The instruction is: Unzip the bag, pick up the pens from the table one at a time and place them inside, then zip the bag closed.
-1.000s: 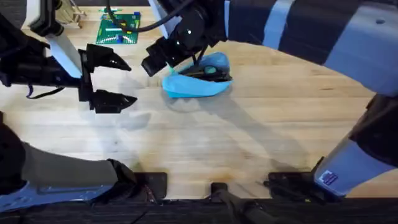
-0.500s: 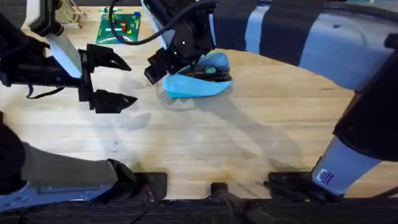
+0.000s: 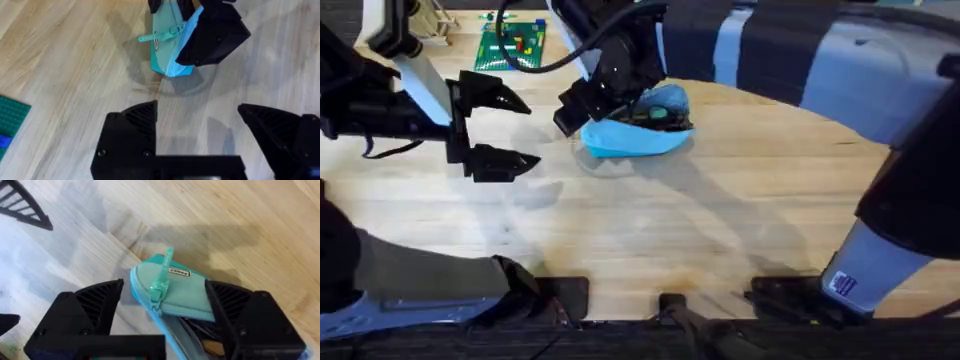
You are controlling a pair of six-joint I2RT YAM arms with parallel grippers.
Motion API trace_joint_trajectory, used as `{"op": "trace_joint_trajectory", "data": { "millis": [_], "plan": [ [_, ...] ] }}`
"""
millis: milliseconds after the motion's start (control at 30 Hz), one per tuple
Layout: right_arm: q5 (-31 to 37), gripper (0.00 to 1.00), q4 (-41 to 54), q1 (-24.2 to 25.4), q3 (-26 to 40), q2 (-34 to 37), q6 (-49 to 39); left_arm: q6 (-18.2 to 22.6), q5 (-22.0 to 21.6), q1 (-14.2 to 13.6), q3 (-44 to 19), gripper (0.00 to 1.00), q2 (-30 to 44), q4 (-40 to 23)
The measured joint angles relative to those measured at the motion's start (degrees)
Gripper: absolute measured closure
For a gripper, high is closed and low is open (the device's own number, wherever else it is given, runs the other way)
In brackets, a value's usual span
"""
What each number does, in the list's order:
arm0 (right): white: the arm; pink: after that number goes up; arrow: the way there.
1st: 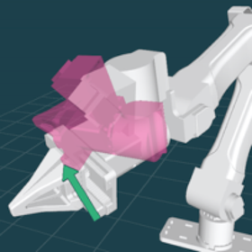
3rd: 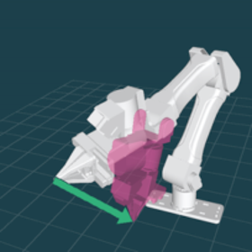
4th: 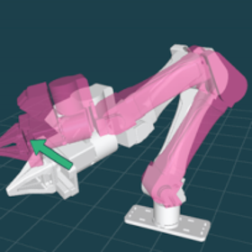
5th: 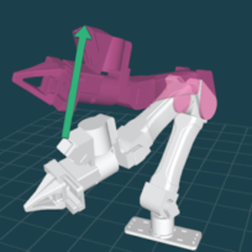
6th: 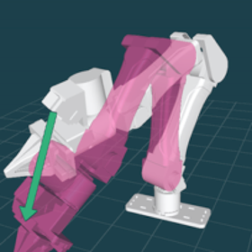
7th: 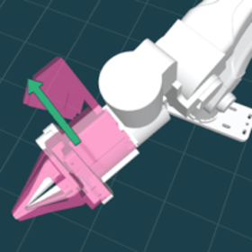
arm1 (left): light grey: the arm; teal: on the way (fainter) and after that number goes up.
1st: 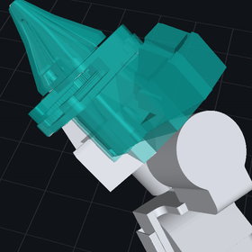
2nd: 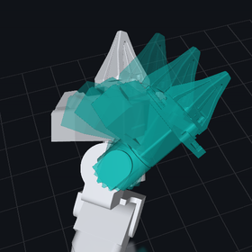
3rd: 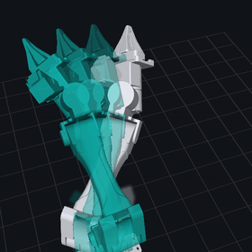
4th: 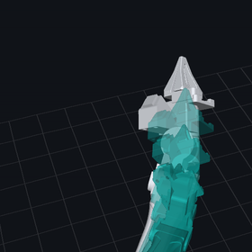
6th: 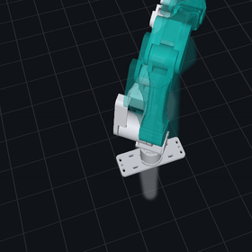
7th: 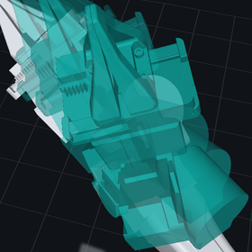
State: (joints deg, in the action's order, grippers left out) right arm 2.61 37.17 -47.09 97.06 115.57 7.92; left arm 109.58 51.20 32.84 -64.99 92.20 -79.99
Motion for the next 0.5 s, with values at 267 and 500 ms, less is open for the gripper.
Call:
{"op": "trace_joint_trajectory", "data": {
  "millis": [267,500],
  "plan": [
    [0.00,0.071,0.05,0.00,0.00,0.01,-0.02,-0.02,0.00,0.00,0.00,0.007,0.00,-0.17],
    [-0.02,0.224,0.13,0.00,0.00,0.02,0.00,-0.02,0.00,0.00,0.00,0.007,0.00,-0.18]
  ]
}}
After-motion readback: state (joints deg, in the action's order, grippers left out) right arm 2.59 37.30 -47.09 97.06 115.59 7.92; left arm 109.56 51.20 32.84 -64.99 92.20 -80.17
